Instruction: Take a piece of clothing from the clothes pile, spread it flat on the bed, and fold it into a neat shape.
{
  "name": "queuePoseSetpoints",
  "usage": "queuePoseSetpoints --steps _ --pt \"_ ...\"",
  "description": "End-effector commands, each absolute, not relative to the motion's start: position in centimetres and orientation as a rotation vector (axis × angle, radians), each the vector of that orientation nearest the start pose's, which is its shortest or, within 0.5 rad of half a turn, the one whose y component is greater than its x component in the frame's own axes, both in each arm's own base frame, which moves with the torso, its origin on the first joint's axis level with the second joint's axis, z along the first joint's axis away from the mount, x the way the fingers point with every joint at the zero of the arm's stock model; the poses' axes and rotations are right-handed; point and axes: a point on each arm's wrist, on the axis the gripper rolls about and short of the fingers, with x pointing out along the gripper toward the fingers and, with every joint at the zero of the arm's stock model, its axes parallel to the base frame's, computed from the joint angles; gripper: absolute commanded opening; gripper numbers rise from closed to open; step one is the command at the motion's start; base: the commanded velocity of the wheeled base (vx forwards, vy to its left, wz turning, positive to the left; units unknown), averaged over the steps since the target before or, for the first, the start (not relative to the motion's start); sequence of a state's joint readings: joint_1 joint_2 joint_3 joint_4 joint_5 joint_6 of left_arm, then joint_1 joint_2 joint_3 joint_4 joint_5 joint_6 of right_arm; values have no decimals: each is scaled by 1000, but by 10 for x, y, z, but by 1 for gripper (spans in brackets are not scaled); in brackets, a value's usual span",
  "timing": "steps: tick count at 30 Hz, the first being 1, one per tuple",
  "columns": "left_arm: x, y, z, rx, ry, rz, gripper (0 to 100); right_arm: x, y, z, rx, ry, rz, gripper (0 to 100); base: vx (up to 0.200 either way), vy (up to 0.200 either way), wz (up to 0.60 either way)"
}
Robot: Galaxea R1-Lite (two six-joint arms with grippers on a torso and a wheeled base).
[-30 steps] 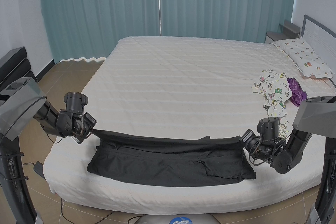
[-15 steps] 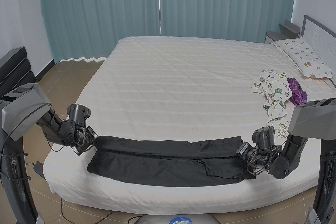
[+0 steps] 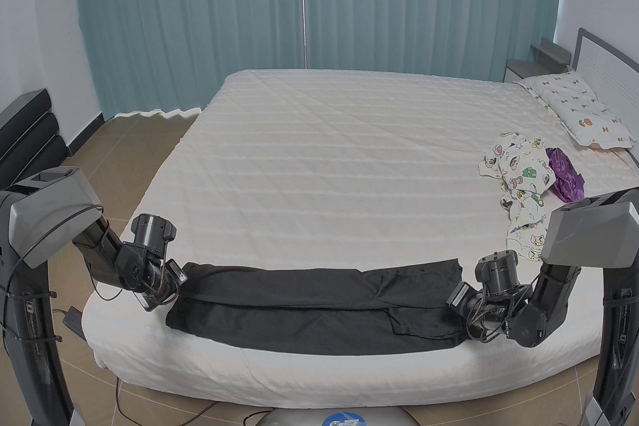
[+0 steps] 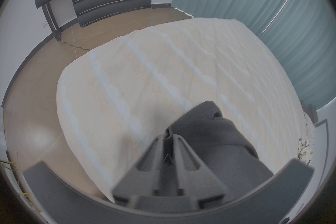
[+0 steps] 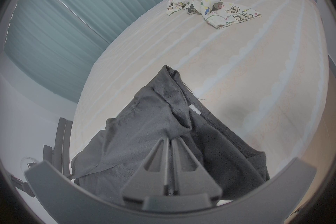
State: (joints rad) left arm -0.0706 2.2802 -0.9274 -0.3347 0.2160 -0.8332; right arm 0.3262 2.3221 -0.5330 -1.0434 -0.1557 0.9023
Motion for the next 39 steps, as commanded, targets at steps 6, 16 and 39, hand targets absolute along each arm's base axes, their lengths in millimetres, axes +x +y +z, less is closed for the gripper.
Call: queuePoseSetpoints --steps 6,16,39 --pt "351 -16 -7 -608 894 549 100 295 80 -17 721 689 -190 100 0 0 0" --pt "345 6 44 -599 904 206 100 240 42 3 837 786 -99 100 0 0 0" --pt "381 20 -29 -125 1003 -265 100 212 44 -24 786 806 -28 100 0 0 0"
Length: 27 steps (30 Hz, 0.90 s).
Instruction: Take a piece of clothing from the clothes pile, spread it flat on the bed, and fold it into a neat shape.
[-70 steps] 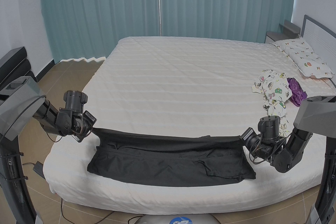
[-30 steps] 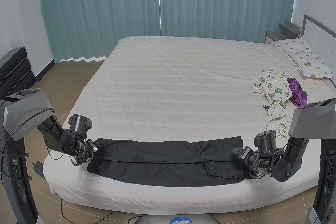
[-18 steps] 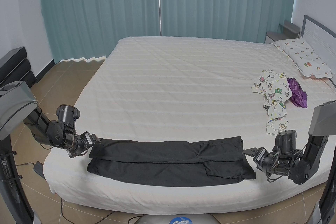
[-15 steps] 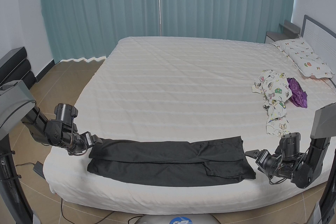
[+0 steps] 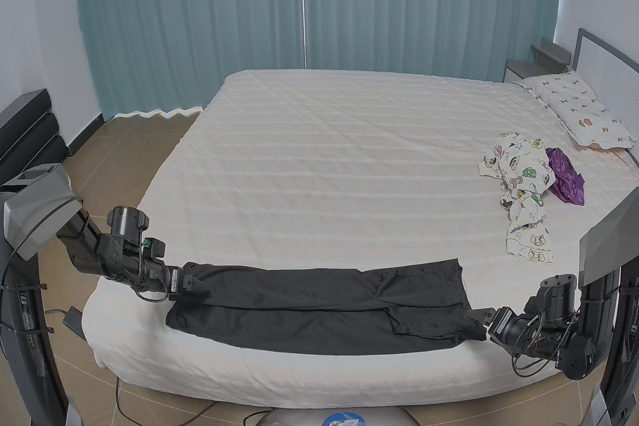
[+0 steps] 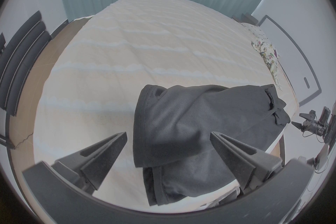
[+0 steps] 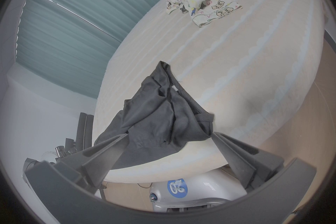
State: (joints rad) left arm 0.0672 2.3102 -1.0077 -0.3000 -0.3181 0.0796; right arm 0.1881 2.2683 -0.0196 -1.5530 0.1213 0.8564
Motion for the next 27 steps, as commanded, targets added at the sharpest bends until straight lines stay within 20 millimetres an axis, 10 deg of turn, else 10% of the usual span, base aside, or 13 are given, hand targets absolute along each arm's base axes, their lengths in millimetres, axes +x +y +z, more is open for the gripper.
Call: queuePoseSetpoints --steps 1,9,10,27 --pt "381 20 -29 -125 1003 -265 100 212 44 -24 786 806 -28 100 0 0 0" --pt "384 16 -35 -130 1007 -282 100 212 45 -23 786 808 -17 100 0 0 0" --pt "384 16 -36 -130 1009 -283 0 212 45 -23 786 808 -17 100 0 0 0" --pt "380 8 -18 -178 996 -256 0 212 45 -24 788 811 -19 100 0 0 0"
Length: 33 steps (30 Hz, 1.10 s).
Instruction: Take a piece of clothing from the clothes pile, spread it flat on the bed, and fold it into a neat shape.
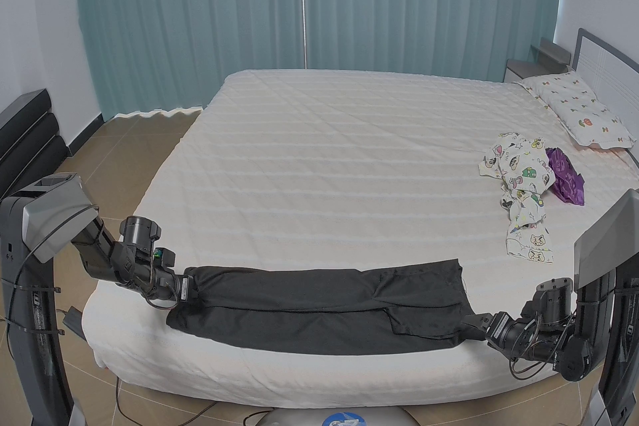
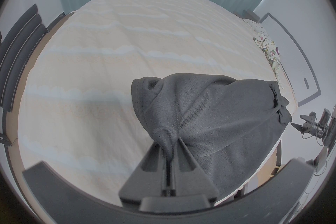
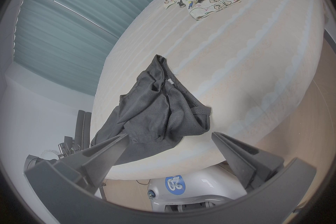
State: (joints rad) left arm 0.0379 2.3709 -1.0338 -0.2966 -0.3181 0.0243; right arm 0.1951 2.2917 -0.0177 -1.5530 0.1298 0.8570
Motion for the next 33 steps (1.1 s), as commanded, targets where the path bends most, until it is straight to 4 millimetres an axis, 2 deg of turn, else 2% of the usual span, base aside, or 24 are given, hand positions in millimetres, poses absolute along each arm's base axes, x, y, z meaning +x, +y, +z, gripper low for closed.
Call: queuePoseSetpoints --steps 1,9,12,29,33 --pt "380 8 -16 -184 994 -252 0 212 45 -24 788 811 -19 100 0 0 0" --pt "376 6 -12 -177 1008 -200 0 212 44 -24 789 810 -22 100 0 0 0" --pt "375 6 -13 -175 1012 -190 0 212 44 -23 790 809 -21 100 -200 0 0" --pt "377 8 -2 -171 975 -185 0 213 44 -22 791 799 -20 100 0 0 0" --pt "380 1 10 -192 947 -182 0 214 44 -22 793 797 -20 100 0 0 0"
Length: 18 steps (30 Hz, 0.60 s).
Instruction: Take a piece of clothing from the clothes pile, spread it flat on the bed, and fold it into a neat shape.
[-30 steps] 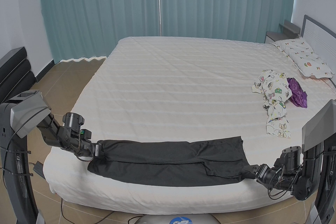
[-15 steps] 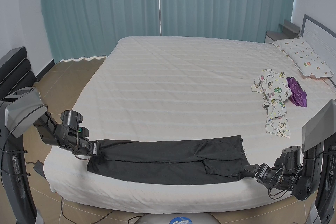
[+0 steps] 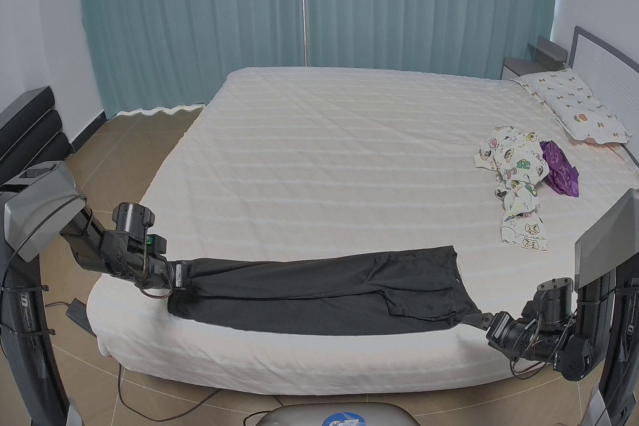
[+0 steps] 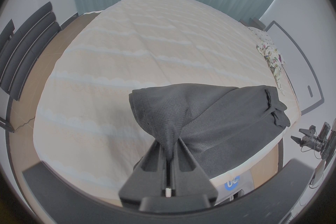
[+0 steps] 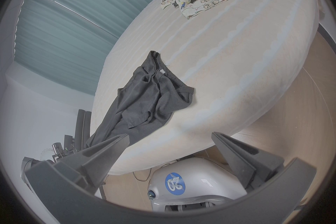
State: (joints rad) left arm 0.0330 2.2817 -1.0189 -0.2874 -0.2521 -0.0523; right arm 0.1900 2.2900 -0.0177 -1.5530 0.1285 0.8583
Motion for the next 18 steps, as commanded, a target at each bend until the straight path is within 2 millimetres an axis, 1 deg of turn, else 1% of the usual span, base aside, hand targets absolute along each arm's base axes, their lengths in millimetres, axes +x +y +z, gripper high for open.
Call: queuePoseSetpoints --steps 1,3,4,9,10,11,12,15,18 --pt "381 -3 14 -204 939 -182 0 214 44 -22 791 796 -18 100 0 0 0" --pt "382 -9 22 -226 921 -166 0 214 45 -22 791 794 -16 100 0 0 0" --pt "381 -15 26 -228 918 -154 0 215 45 -22 792 791 -14 100 0 0 0" --pt "377 -40 33 -197 925 -117 0 216 45 -22 793 790 -13 100 0 0 0" --pt "377 -45 33 -205 924 -120 0 216 45 -22 793 790 -13 100 0 0 0" --pt "377 -46 34 -208 923 -121 0 216 45 -22 793 790 -13 100 0 0 0" --pt "379 -59 38 -244 914 -125 0 216 45 -22 793 790 -13 100 0 0 0" --pt "381 -69 42 -277 902 -122 0 216 45 -22 795 786 -11 100 0 0 0" --pt "376 -82 49 -271 911 -146 0 216 45 -20 799 780 -11 100 0 -200 0"
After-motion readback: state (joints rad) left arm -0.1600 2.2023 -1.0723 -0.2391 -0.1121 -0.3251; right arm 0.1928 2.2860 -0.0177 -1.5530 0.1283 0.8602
